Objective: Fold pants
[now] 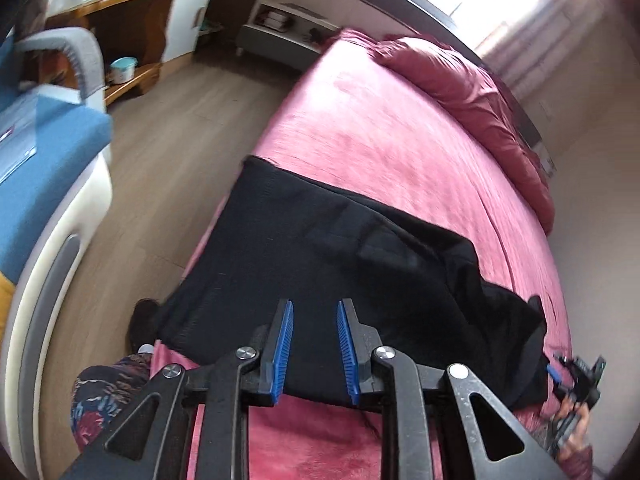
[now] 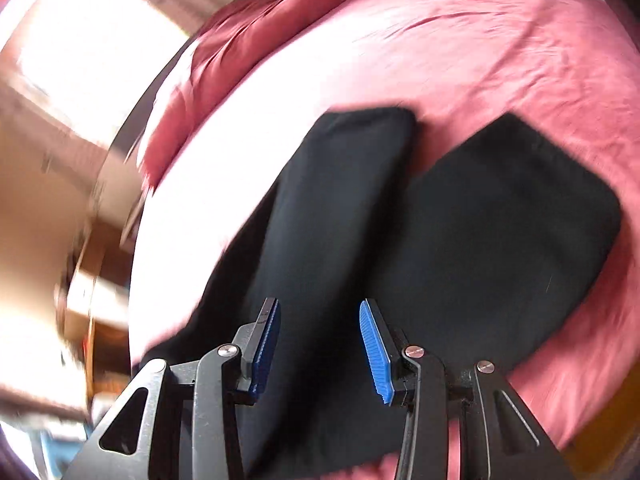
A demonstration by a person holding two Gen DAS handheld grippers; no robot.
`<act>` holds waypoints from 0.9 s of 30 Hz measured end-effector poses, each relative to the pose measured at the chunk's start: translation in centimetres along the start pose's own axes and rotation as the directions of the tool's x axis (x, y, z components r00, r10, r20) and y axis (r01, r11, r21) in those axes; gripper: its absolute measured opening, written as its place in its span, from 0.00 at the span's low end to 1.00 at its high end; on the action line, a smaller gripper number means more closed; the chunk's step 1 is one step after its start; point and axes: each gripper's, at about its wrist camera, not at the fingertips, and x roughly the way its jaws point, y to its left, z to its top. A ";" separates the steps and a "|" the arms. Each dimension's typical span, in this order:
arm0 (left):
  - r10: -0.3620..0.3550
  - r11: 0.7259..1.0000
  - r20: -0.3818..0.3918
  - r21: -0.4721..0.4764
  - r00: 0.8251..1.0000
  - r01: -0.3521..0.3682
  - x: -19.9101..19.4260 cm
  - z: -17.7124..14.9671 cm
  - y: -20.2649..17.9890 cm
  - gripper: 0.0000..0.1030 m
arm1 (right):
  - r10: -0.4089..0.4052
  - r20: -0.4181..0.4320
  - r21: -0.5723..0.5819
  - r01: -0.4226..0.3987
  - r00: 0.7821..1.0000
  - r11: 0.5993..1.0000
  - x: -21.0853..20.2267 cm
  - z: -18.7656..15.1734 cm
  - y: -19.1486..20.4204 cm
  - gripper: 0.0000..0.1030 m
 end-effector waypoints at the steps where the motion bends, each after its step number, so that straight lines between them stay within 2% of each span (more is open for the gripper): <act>1: -0.022 0.999 -0.021 0.033 1.000 0.023 0.7 -0.2 -1.2 0.24 | -0.005 0.015 0.031 0.005 1.000 1.000 0.3 1.3 -0.6 0.42; 4: -0.068 0.992 -0.095 0.104 0.993 0.078 2.6 -0.8 -4.1 0.27 | -0.040 0.047 0.088 0.036 0.998 0.996 1.6 4.4 -1.7 0.42; 9: -0.071 0.979 -0.187 0.177 0.980 0.105 4.7 -2.3 -7.4 0.27 | -0.088 0.037 0.196 0.079 0.995 0.977 4.6 8.1 -4.4 0.42; 12: -0.060 0.972 -0.220 0.208 0.974 0.107 5.5 -3.0 -8.7 0.27 | -0.107 0.022 0.234 0.098 0.994 0.967 6.0 9.6 -5.8 0.41; 16: -0.042 0.963 -0.253 0.246 0.966 0.107 6.2 -3.6 -9.8 0.27 | -0.128 -0.007 0.216 0.126 0.992 0.968 8.0 9.9 -5.0 0.39; 17: -0.045 0.961 -0.261 0.254 0.964 0.114 6.3 -3.7 -10.1 0.27 | -0.150 -0.019 0.198 0.151 0.988 0.969 8.5 9.5 -4.2 0.30; 18: -0.047 0.958 -0.266 0.261 0.963 0.119 6.5 -3.8 -10.4 0.27 | -0.179 -0.024 0.178 0.180 0.984 0.968 8.5 9.3 -3.6 0.13; 19: -0.049 0.955 -0.271 0.269 0.961 0.125 6.5 -3.9 -10.6 0.27 | -0.189 -0.014 0.157 0.189 0.982 0.969 8.0 9.0 -3.0 0.05; 24: -0.065 0.944 -0.306 0.289 0.950 0.158 7.2 -4.3 -11.3 0.27 | -0.125 0.082 0.052 0.121 0.989 0.991 2.0 9.1 -0.3 0.05; 27: -0.079 0.939 -0.318 0.293 0.945 0.177 7.3 -4.3 -11.6 0.27 | -0.111 0.141 0.024 0.109 0.984 0.994 -2.5 8.6 0.5 0.05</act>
